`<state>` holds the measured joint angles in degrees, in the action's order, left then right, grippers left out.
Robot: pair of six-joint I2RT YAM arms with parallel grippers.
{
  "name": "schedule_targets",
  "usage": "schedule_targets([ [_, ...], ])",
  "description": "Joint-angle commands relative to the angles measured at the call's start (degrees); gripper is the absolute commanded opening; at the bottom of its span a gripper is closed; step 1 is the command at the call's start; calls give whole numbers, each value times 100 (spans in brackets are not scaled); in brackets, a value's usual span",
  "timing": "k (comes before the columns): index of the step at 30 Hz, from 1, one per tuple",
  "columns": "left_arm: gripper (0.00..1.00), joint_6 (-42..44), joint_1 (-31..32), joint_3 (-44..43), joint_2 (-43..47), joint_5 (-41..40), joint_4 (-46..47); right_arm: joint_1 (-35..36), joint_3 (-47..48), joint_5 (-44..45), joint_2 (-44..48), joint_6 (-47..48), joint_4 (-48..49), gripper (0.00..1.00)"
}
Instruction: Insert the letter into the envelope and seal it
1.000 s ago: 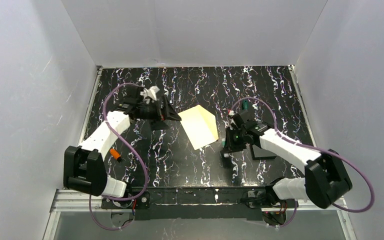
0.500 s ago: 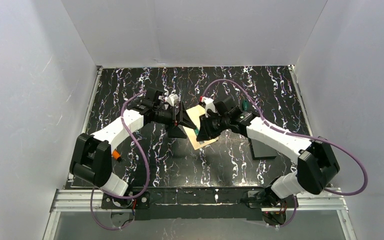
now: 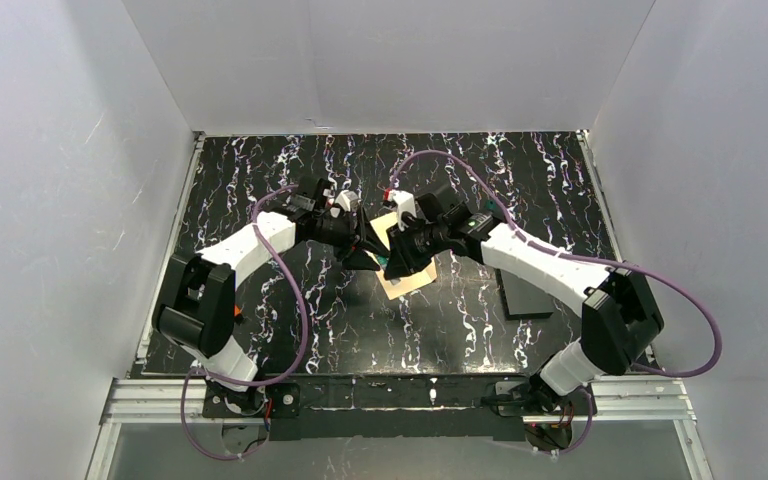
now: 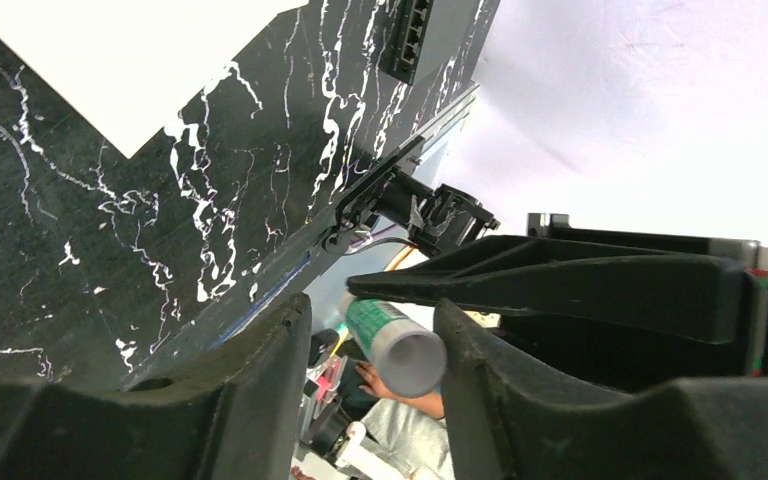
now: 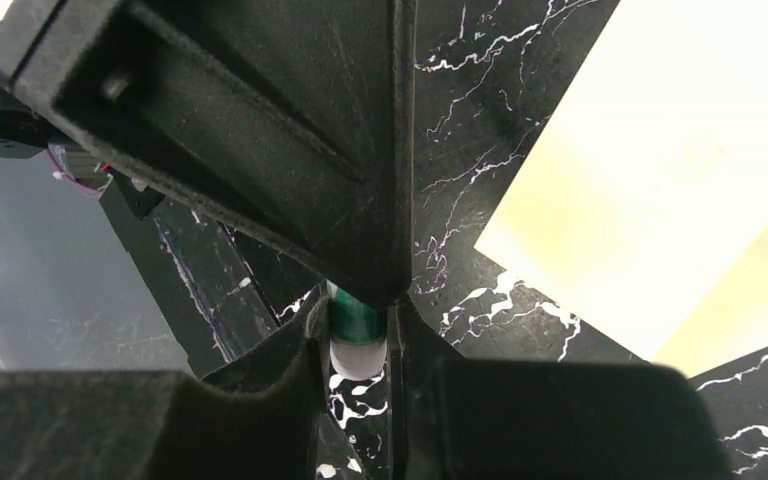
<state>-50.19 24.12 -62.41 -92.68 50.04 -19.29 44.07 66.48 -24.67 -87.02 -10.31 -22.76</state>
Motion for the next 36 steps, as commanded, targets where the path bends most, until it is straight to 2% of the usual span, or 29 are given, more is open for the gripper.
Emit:
schedule_targets([
  [1,38,-19,14,-238,16,192,-62,31,348,-136,-88,184,-64,11],
  [3,27,-15,15,-238,24,324,-66,29,421,-52,-167,155,-62,11],
  [6,16,-191,15,-274,67,780,25,30,785,-69,-457,184,-328,12],
  [9,0,300,14,-653,129,706,-606,31,966,-124,-554,131,-267,13],
  [11,0,677,-13,-939,71,636,-1019,16,942,27,-467,47,-86,16],
  [12,0,723,-42,-1037,74,635,-1065,-5,916,110,-412,-24,-16,24],
  [14,0,600,-179,-1116,125,634,-904,-114,794,216,-223,-256,175,46],
  [16,0,171,-463,-1102,251,557,-524,-243,431,435,178,-773,792,62],
  [18,0,-409,-715,-990,436,521,213,-472,-170,487,638,-1978,1776,80],
  [20,0,-1020,-896,-884,621,451,1193,-716,-562,214,908,-3170,2935,86],
  [21,0,-1264,-933,-883,664,429,1690,-758,-685,246,974,-3713,3355,87],
  [23,0,-1523,-959,-988,703,307,2070,-762,-906,247,1007,-4801,4361,87],
  [26,0,-1877,-964,-1146,704,125,2330,-729,-1285,515,978,-6050,5535,87],
  [31,0,-2205,-963,-1379,791,-65,2342,-731,-1162,986,901,-6535,5870,86],
  [33,0,-2318,-962,-1381,826,-94,2346,-733,-868,893,737,-6627,6023,80],
  [36,0,-2442,-962,-1356,851,-78,2386,-734,-768,807,562,-6836,6204,66],
])
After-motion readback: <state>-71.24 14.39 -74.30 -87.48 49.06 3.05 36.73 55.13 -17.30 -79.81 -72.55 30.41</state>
